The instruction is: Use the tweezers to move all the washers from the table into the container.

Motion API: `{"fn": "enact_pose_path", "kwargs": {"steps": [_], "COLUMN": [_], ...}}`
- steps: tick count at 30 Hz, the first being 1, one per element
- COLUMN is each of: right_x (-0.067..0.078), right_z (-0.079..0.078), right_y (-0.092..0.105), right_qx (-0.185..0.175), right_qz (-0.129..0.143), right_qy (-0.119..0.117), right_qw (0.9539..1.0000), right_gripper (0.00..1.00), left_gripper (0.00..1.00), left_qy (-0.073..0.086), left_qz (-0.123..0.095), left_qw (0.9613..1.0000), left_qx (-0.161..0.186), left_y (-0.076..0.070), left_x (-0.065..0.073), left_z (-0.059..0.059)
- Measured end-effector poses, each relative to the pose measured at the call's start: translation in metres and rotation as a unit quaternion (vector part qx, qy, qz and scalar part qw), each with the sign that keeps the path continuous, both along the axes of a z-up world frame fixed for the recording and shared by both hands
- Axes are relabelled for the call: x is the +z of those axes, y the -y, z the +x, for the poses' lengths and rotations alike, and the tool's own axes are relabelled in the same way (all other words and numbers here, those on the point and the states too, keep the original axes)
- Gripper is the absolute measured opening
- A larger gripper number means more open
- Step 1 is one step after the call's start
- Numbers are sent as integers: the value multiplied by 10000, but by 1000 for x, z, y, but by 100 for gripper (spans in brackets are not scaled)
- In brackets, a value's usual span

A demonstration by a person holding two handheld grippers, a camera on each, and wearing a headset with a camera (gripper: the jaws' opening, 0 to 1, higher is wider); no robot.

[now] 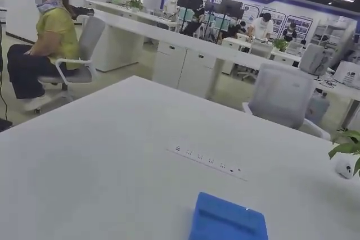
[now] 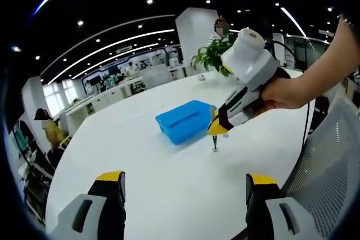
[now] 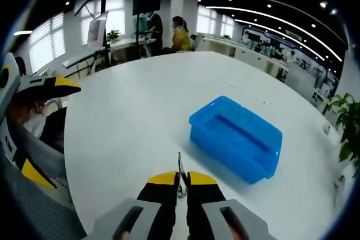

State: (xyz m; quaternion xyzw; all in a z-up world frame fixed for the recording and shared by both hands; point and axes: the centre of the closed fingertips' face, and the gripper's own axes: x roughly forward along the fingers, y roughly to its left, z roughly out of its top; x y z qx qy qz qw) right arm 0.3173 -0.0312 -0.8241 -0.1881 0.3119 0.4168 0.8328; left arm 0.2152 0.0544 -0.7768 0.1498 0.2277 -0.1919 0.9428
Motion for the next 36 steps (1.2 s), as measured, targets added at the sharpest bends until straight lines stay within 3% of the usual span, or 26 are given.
{"fn": "enact_pose_path", "kwargs": {"steps": [4,9,19,30,36], "right_x": [1,12,45,65,66], "right_z": [0,5,34,67,86], "right_y": [4,5,13,21,25], "right_qx": [-183,-293,-658,-983,-1161], "right_qz": [150,338,846,1046,1095], "right_qy": [-205,-204,-73,184,241], "right_qw": [9995,9988,9942,9895,9869], "right_gripper": [1,1,1,1,2], "left_gripper": [90,90,90,90,91], "left_qy": [-27,-25,-77,-155,-232], "left_qz": [9,-5,44,150,108], "left_qw": [10000,10000,10000,9997,9996], "left_qx": [-12,13,-16,-75,-88], "left_y": [0,-1,0,2,3], "left_x": [-1,-1,-4,-7,-10], "left_z": [0,0,0,-2,-3]}}
